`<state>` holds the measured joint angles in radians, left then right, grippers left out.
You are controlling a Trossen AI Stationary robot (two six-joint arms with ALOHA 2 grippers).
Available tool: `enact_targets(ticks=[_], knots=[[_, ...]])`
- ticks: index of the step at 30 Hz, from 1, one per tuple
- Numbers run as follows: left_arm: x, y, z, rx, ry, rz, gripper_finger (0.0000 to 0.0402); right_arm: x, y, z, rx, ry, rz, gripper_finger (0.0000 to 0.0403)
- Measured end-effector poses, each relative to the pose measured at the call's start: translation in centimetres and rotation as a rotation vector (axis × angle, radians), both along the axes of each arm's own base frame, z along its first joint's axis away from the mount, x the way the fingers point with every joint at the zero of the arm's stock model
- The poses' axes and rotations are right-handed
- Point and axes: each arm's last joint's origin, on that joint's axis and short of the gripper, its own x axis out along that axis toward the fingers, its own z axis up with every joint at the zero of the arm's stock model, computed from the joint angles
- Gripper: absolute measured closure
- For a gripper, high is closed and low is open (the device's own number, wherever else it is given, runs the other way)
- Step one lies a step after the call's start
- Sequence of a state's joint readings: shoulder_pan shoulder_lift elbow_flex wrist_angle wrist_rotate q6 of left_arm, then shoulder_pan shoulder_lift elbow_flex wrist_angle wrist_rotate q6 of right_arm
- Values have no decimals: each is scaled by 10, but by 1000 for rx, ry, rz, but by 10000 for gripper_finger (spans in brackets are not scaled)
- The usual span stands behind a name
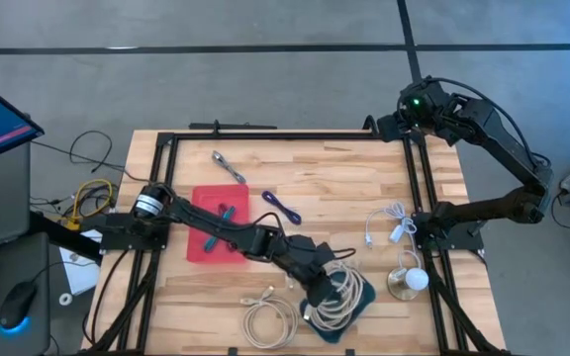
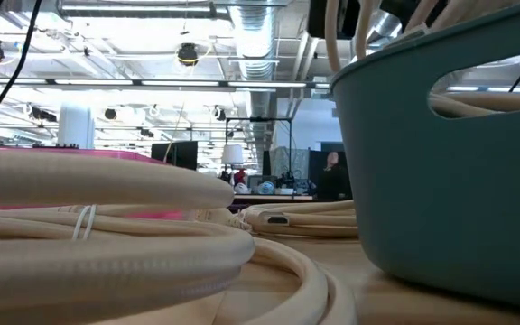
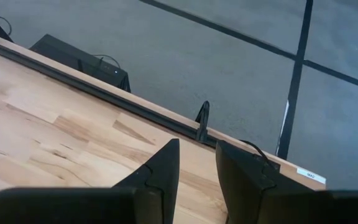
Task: Pick & Place USB Port
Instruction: Put the white HDMI cable into the blue bin
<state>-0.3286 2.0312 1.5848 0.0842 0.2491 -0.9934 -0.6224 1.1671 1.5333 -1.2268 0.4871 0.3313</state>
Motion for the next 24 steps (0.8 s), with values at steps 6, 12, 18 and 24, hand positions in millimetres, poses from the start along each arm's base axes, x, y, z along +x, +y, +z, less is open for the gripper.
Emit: enact_targets(ticks=[6, 12, 18, 24], knots=[[1, 0, 2, 14, -31, 14, 306, 1, 1, -1, 45, -33, 46, 305], [1, 0, 3, 10, -39, 12, 297, 2, 2, -1, 65, -48, 67, 305], [1, -4, 5, -1, -66, 2, 291, 2, 2, -1, 65, -48, 67, 305], [-2, -11, 6, -3, -69, -17, 260, 2, 2, -1, 66, -49, 69, 305]])
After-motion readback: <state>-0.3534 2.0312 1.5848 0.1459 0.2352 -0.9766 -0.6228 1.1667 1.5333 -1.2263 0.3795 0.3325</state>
